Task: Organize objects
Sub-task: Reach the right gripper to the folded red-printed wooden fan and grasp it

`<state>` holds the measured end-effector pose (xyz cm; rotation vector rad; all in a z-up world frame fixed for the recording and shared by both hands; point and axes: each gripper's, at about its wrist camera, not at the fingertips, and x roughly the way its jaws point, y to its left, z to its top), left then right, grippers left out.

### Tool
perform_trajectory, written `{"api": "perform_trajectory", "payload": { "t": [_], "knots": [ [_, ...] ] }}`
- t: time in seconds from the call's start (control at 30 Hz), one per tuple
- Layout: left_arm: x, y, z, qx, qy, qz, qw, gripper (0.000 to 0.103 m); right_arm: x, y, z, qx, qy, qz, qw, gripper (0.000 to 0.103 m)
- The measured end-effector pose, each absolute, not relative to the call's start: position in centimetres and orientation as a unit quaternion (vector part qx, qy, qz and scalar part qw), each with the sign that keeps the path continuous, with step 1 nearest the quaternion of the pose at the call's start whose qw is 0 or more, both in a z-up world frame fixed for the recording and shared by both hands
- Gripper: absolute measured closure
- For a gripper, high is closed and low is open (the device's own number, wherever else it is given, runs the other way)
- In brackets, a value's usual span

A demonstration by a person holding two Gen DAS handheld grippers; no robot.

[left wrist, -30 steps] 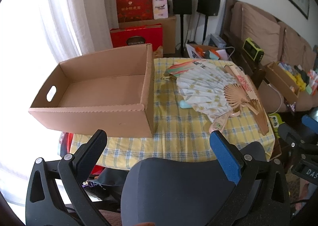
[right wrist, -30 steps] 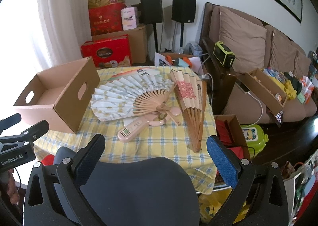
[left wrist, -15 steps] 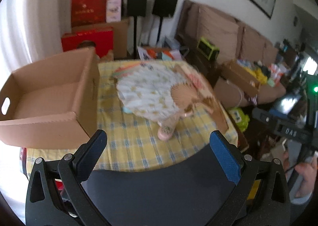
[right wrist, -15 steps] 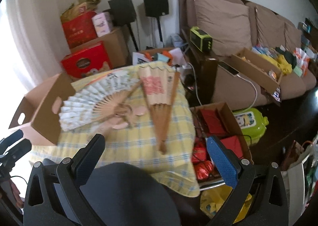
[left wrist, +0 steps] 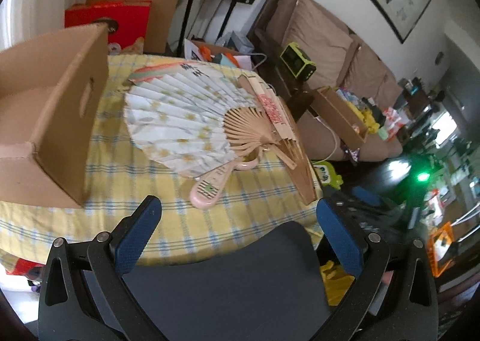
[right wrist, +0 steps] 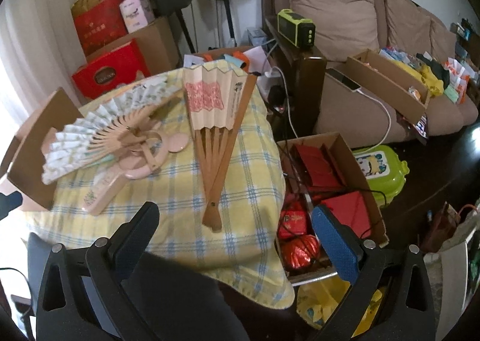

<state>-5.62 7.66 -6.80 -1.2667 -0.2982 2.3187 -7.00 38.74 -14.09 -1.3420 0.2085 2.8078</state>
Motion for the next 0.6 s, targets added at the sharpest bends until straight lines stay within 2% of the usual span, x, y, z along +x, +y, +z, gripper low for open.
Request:
{"api": "perform_trajectory", "payload": {
  "t": [0.27,0.4,0.47,0.53,0.57,0.6],
  "knots": [
    [-6.6,10.1,-8.7,-0.488,-0.109,0.826,0.259,0.000,-8.9,37.3,-16.4,-0.425,0.033,0.905,-0.006,0.029],
    [-6.8,11.0,-9.3,-0.495,-0.110,0.820,0.265,0.000,-9.5,36.4,-16.9,-0.421,0.027,0.906,-0.029,0.054],
    [-6.9,11.5,-9.5,-0.500,-0.109,0.816,0.268,0.000,-9.9,36.1,-17.4,-0.429,0.018,0.903,-0.027,0.055],
    [-7.0,11.9,-9.7,-0.505,-0.109,0.812,0.272,0.000,-10.2,36.2,-18.0,-0.436,0.029,0.899,-0.036,0.067],
    [-6.9,12.1,-9.8,-0.506,-0.109,0.810,0.274,0.000,-10.3,36.4,-18.1,-0.437,0.037,0.898,-0.041,0.079],
    [-6.9,12.3,-9.9,-0.509,-0.108,0.808,0.276,0.000,-10.4,36.7,-18.3,-0.439,0.045,0.896,-0.042,0.085]
  ]
}}
